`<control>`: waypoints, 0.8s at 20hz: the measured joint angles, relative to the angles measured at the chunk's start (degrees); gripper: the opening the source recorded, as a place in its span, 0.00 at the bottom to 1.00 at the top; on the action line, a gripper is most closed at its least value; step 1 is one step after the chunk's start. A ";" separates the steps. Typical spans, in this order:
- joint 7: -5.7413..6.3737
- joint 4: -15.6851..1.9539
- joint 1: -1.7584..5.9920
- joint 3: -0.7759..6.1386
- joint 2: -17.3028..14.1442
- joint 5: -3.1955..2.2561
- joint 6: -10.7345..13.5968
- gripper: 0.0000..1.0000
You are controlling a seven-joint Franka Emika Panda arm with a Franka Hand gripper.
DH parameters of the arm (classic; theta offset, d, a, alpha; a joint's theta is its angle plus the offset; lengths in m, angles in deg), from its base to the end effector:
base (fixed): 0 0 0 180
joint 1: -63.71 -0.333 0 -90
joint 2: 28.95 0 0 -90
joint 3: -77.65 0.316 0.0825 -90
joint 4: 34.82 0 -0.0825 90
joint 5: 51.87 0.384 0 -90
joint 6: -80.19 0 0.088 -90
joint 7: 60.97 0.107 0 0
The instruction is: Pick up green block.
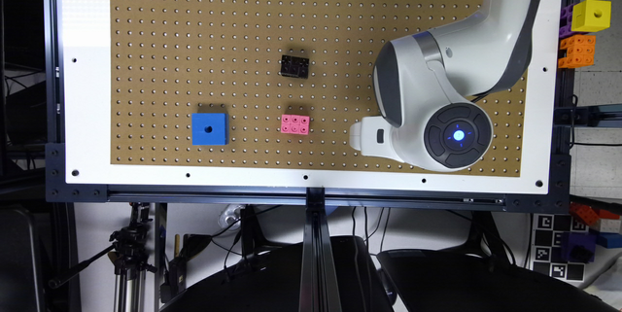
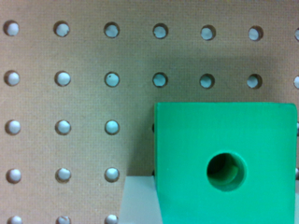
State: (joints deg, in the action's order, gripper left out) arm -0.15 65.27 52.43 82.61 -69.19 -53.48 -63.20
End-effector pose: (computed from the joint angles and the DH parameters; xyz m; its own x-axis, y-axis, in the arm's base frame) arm 0.6443 0.1827 0.1774 0.7125 -0.7017 -0.0057 -0.7003 -0.7106 -0.0675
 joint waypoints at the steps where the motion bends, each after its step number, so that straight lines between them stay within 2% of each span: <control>1: 0.00 0.00 0.00 0.00 0.00 0.00 0.00 0.00; 8: -0.02 0.02 0.06 0.01 0.38 0.00 0.86 0.00; 13: -0.02 0.01 0.08 0.01 3.75 0.00 4.72 0.00; 16: -0.02 0.02 0.08 0.01 4.64 0.00 5.72 0.00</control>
State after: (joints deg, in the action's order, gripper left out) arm -0.17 65.29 52.50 82.62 -64.55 -53.48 -57.48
